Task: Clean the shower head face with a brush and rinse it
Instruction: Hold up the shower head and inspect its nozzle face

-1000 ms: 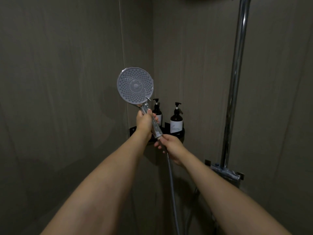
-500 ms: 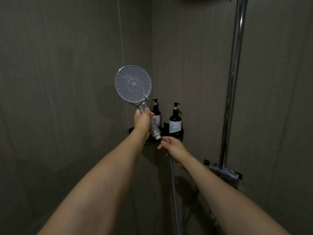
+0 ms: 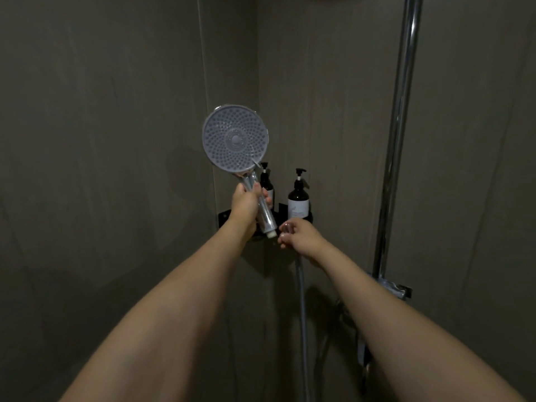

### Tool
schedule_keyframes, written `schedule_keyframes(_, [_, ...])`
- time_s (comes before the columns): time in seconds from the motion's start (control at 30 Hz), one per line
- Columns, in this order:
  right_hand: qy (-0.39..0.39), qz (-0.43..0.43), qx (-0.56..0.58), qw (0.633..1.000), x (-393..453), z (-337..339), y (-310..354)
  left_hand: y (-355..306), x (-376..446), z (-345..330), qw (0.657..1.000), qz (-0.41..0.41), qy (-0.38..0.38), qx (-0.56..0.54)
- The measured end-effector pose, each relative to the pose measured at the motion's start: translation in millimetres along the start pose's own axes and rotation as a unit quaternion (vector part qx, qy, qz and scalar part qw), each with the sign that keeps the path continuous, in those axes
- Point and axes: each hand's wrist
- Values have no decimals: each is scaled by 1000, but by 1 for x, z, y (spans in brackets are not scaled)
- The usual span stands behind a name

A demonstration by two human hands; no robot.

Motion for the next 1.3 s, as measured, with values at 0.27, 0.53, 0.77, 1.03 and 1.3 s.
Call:
schedule_keyframes(0.27, [-64,10,37,997,2,24,9,8,0,-2,999,22,3,-48])
schedule_keyframes(0.53, [-89,29,-22,995,-2,28,10,18,-1,-9,999,26,9,-32])
schedule_keyframes(0.77, [-169,-64,-15,983,-20,42,-41,36,-9,-17,997,65,52,-8])
schedule_keyframes(1.03, [-139,-176,-147,963,-50,117,-97,67,-19,-51,988,115,97,-20])
schedule_keyframes(1.3, [-170,-194,-235,937,-58,157,-129,93,-21,-77,984,138,112,-9])
Point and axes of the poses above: each hand's wrist, its own x-axis towards the middle knuckle, its own z-axis out of the back of the hand, y = z × x, and after that the axes turned 5 degrees about -x, right-handed
